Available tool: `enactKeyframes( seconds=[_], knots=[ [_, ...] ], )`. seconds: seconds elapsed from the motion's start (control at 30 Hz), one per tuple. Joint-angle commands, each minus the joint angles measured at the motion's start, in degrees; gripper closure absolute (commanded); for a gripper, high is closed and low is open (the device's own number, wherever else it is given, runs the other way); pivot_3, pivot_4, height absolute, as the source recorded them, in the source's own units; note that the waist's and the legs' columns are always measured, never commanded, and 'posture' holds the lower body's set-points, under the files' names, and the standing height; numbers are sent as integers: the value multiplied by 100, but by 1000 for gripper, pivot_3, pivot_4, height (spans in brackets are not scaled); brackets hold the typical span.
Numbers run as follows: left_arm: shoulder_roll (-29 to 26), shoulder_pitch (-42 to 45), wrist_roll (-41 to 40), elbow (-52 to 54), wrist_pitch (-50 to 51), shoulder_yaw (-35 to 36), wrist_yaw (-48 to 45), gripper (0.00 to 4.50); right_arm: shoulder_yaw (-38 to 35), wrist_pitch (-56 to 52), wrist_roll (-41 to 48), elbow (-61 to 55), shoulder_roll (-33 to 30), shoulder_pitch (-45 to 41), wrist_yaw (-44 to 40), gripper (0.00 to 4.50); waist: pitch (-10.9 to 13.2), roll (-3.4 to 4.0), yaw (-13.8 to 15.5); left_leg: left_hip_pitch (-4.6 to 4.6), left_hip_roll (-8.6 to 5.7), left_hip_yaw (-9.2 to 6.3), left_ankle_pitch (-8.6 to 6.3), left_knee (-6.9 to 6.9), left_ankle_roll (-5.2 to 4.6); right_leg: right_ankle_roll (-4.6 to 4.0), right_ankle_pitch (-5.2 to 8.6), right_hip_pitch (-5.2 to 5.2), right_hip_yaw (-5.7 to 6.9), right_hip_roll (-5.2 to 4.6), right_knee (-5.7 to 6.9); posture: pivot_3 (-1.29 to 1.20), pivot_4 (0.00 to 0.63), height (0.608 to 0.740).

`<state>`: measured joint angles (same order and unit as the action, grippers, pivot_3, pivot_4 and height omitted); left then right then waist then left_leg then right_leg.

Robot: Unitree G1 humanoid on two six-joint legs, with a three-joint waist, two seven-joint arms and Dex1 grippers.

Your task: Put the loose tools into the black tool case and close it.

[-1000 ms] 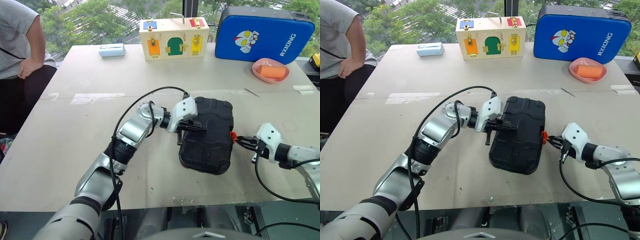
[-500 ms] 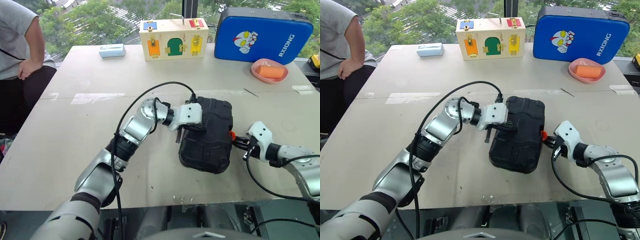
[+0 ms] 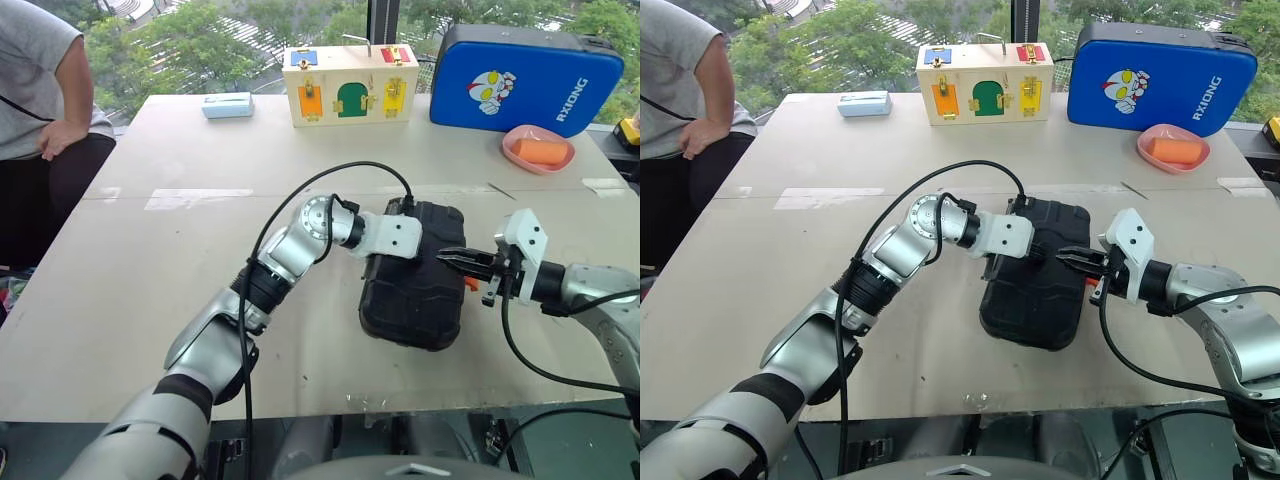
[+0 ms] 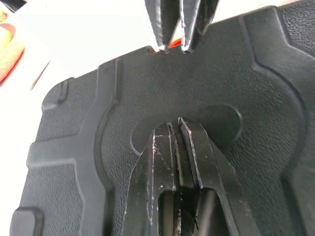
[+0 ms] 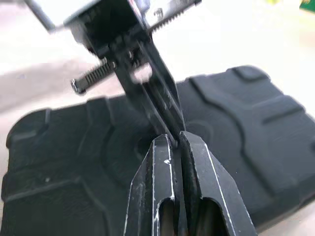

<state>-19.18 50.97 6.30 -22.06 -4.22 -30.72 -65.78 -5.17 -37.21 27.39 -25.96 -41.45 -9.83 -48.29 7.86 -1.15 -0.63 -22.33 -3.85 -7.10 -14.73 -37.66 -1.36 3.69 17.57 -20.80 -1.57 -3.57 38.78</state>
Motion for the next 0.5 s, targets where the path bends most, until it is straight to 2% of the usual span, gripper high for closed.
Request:
enactKeyframes(
  seconds=[0.03, 0.2, 0.5],
  knots=[
    [-246, -392, 494, -515, 238, -380, -216, 4466, -428, 270, -79, 160, -403, 21, -188, 4500, 0, 1, -2, 4, 0, -1, 0, 0, 0, 0, 0, 3, 0, 0, 1, 0, 150, 735],
    [-303, -477, 470, -411, 277, -315, -227, 4466, -426, 822, -589, 781, -873, 300, -295, 4500, -7, -5, -13, 25, 1, 4, -1, 14, -1, 0, 0, 16, -5, 0, 0, 0, 150, 735],
    [-277, -494, 434, -317, 392, -233, -232, 4466, 413, 1369, -1315, 916, -489, 559, -30, 4500, -19, 2, -15, 35, 4, 15, 0, 24, -1, -1, 1, 16, -21, 0, 0, 0, 150, 735]
  ],
)
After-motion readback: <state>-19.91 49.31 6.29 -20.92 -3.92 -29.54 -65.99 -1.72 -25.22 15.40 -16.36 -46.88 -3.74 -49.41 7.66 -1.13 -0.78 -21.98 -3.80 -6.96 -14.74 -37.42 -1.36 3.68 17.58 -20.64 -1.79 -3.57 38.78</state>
